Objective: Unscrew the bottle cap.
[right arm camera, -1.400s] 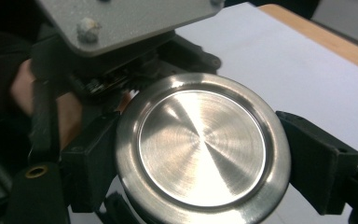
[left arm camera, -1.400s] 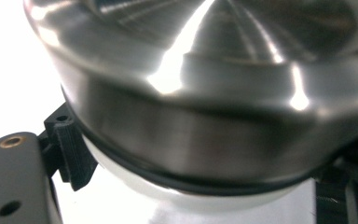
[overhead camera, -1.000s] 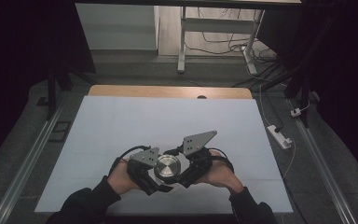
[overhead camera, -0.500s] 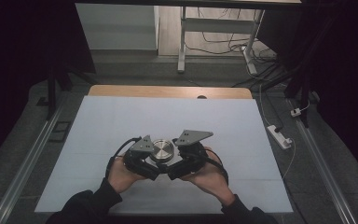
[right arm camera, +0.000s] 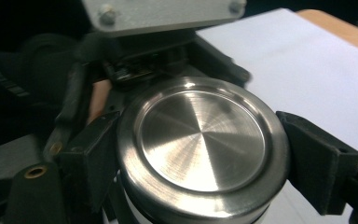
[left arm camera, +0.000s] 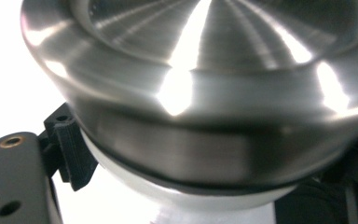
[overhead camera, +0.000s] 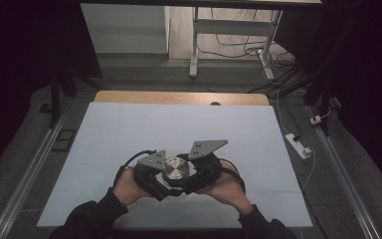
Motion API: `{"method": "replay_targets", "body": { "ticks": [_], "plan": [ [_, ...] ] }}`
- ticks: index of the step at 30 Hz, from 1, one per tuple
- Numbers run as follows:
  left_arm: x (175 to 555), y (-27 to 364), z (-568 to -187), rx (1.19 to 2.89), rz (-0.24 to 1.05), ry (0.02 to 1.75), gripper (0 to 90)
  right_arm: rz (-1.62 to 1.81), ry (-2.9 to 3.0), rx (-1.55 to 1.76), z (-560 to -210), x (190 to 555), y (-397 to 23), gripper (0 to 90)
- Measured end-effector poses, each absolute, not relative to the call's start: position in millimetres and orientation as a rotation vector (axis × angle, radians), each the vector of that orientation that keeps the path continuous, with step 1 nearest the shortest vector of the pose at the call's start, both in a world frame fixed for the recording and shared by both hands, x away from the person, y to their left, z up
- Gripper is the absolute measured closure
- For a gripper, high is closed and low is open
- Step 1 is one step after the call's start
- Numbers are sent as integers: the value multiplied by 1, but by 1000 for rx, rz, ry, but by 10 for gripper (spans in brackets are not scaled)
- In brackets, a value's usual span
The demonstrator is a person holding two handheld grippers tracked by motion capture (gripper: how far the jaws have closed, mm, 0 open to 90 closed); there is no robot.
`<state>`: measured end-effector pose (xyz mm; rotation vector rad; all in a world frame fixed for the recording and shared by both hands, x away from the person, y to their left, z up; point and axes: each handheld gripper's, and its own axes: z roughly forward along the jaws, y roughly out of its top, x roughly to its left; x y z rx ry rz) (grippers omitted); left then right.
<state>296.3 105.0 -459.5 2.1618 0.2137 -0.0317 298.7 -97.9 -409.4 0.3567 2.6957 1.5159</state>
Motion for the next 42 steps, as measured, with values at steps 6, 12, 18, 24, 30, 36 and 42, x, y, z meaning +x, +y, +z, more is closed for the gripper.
{"method": "replay_targets", "body": {
  "ticks": [6,12,18,24,30,36,42],
  "plan": [
    [296,103,-463,2193,-39,162,154,1587,2708,307,-408,301,-103,181],
    [300,105,-466,2207,-14,202,154,1572,2685,334,-409,304,-106,181],
    [303,109,-467,2206,18,262,154,1565,2657,362,-407,305,-109,181],
    [309,113,-469,2203,59,336,154,1556,2621,378,-406,304,-113,181],
    [313,117,-471,2185,81,399,154,1555,2586,420,-404,302,-116,181],
    [317,121,-471,2175,106,445,154,1561,2564,432,-404,298,-118,181],
    [321,124,-472,2165,118,471,154,1559,2551,443,-404,292,-119,180]
  ]
}}
